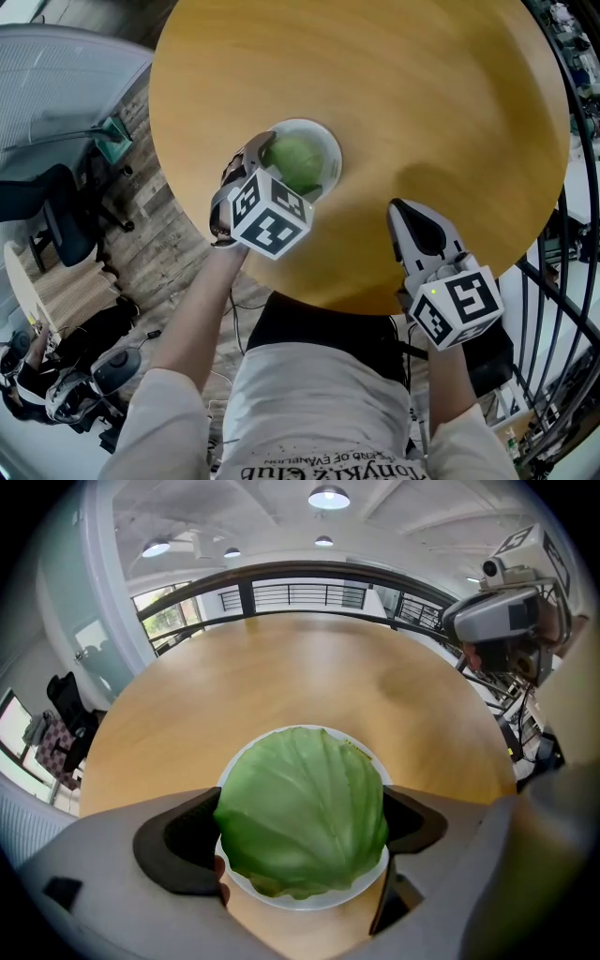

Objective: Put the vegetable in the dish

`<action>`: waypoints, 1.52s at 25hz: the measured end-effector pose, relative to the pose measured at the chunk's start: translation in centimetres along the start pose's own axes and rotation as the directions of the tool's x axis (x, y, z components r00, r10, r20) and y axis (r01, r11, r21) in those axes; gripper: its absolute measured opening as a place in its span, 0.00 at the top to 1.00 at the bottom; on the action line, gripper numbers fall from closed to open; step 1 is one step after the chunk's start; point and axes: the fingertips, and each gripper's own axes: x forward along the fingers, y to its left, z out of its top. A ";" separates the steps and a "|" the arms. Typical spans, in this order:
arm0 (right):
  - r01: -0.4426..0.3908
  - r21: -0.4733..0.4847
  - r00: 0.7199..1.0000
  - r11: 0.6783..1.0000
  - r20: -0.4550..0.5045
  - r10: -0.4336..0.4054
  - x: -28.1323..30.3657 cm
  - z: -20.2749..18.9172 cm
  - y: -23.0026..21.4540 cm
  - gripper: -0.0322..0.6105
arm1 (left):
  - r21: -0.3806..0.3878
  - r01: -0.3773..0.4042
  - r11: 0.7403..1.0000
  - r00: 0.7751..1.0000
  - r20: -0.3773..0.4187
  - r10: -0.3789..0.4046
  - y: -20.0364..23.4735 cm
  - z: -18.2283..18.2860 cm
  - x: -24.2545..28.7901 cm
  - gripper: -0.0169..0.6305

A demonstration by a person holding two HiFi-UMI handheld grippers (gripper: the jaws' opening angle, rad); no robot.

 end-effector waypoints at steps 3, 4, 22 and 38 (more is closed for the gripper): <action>0.001 0.002 1.000 1.000 -0.003 -0.001 0.1 0.0 -0.1 0.92 | -0.002 0.021 1.000 1.000 -0.016 -0.021 0.1 0.0 0.1 0.20; 0.001 0.003 1.000 1.000 -0.002 -0.001 0.1 0.0 -0.1 0.92 | 0.000 0.028 1.000 0.999 -0.022 -0.028 0.1 0.0 0.1 0.20; -0.006 0.009 1.000 1.000 -0.001 0.006 -0.5 -0.1 -0.8 0.93 | -0.010 0.091 0.996 0.993 -0.070 -0.092 -0.8 0.4 0.7 0.20; -0.014 0.006 1.000 1.000 0.006 0.014 -0.4 0.2 -0.1 0.92 | 0.035 0.057 0.998 0.995 -0.079 -0.054 0.0 -0.2 -0.6 0.20</action>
